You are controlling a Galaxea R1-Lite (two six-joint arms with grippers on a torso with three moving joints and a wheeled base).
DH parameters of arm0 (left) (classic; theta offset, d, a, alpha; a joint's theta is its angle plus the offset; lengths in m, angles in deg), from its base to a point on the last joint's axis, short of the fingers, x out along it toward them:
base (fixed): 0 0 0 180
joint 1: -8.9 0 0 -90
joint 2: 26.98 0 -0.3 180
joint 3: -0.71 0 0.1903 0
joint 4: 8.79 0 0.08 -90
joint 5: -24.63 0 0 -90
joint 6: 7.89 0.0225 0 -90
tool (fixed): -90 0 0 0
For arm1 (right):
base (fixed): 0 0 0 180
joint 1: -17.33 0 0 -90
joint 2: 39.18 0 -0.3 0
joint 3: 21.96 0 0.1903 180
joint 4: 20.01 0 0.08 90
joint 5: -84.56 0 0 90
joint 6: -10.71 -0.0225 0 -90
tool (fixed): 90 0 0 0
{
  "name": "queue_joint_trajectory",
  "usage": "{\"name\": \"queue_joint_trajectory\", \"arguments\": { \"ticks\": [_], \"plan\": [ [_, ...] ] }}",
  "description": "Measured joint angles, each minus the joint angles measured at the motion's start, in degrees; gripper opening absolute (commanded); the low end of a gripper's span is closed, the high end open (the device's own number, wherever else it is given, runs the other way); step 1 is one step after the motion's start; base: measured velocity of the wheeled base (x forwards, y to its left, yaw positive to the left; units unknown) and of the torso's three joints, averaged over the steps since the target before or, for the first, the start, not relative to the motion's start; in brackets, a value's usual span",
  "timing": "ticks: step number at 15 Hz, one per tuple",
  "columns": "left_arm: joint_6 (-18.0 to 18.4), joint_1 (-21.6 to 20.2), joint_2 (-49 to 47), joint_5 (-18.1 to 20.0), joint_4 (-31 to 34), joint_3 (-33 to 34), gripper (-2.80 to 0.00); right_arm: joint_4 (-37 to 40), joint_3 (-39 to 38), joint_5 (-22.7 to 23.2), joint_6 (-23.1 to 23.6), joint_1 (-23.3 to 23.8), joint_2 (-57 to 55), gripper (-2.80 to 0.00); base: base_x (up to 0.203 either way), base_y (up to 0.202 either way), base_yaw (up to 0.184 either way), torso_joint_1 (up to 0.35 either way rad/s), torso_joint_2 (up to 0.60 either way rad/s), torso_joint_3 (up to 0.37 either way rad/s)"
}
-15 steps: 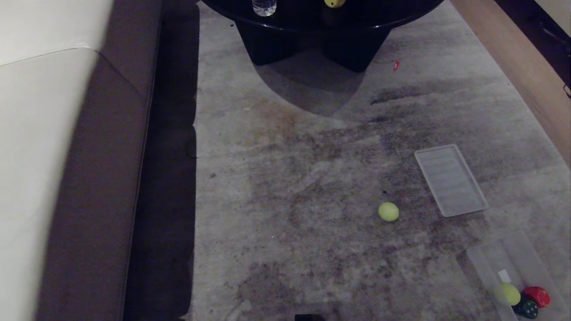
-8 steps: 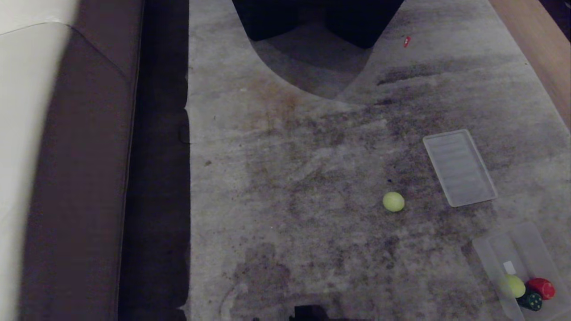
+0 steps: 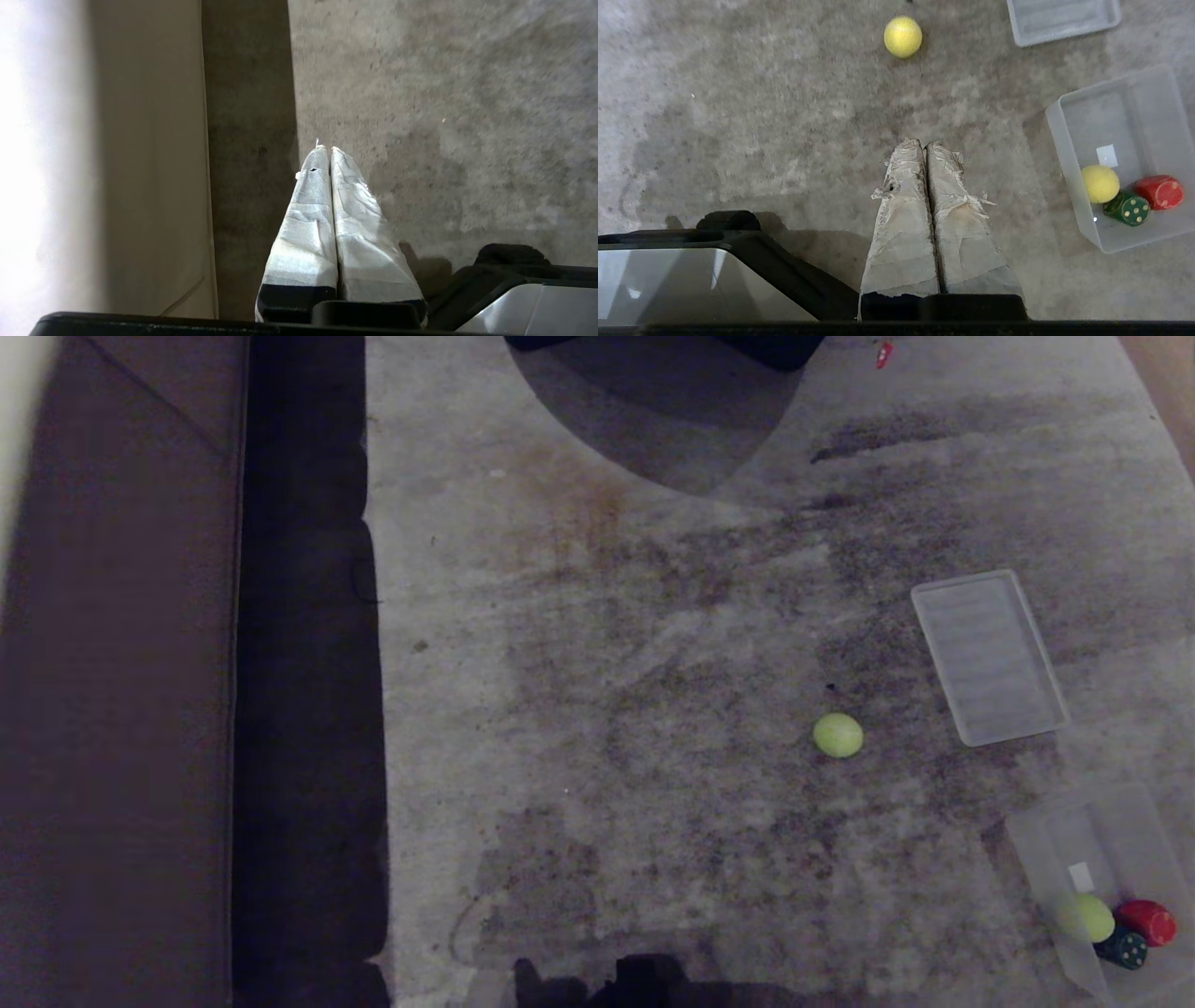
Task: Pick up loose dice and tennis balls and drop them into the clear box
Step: Find toys out of the box
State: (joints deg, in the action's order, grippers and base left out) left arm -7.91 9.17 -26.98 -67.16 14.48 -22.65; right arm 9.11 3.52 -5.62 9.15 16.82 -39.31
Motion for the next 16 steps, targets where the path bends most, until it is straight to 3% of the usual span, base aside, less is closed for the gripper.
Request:
{"name": "queue_joint_trajectory", "arguments": {
  "ticks": [9,16],
  "plan": [
    [0.04,0.0,0.0,0.09,0.06,0.0,-2.8,0.0,-0.05,0.21,0.33,0.02,-0.02,-2.8,0.0,0.0,0.0,0.002,0.0,-0.198],
    [-0.45,0.0,0.0,0.01,0.1,0.0,-2.8,0.06,0.0,0.37,0.5,0.0,-0.02,-2.8,0.0,0.0,0.0,0.002,0.0,-0.034]
  ]
}}
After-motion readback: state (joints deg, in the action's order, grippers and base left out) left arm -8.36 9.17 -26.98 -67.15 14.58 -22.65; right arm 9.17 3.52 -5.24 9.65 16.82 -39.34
